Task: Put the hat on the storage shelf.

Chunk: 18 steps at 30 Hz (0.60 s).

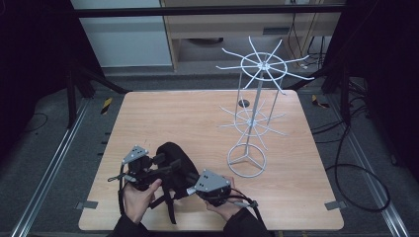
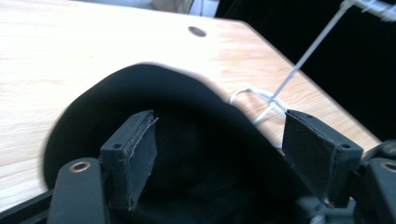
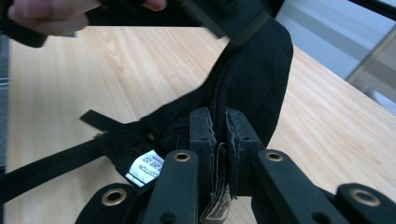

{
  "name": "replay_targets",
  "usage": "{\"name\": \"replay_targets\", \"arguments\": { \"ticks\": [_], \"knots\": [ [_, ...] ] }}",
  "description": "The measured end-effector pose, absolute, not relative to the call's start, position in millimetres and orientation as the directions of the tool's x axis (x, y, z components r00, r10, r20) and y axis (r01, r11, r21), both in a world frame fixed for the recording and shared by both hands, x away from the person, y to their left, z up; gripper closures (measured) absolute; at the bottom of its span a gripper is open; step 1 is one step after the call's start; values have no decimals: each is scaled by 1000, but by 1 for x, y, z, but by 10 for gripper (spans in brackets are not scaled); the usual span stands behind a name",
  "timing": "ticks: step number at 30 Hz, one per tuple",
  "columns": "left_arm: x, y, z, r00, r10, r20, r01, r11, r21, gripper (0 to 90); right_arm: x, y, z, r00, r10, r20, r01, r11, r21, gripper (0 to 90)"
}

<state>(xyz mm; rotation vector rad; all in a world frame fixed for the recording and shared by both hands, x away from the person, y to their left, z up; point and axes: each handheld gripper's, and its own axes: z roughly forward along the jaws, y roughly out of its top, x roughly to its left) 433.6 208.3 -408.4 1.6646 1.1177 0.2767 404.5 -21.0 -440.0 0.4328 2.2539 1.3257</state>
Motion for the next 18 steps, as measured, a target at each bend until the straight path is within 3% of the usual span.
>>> {"name": "replay_targets", "arguments": {
  "ticks": [4, 8, 9, 14, 18],
  "knots": [
    [435, 200, -413, 524, 804, -280, 538, -57, 841, 276, 398, -13, -438, -852, 454, -261, -13, 480, 877, 827],
    [437, 203, -416, 515, 802, -303, 553, -40, 832, 442, 398, -10, -439, -859, 447, -250, -2, 484, 875, 812],
    [437, 204, -416, 517, 800, -304, 555, -42, 831, 442, 398, -9, -440, -860, 449, -241, 7, 483, 876, 795],
    [434, 208, -409, 521, 786, -333, 547, -8, 837, 615, 401, -18, -433, -884, 452, -118, 83, 401, 912, 622],
    [432, 215, -402, 533, 764, -363, 538, 26, 843, 667, 400, -31, -424, -888, 456, -62, 103, 329, 939, 545]
  ]
}}
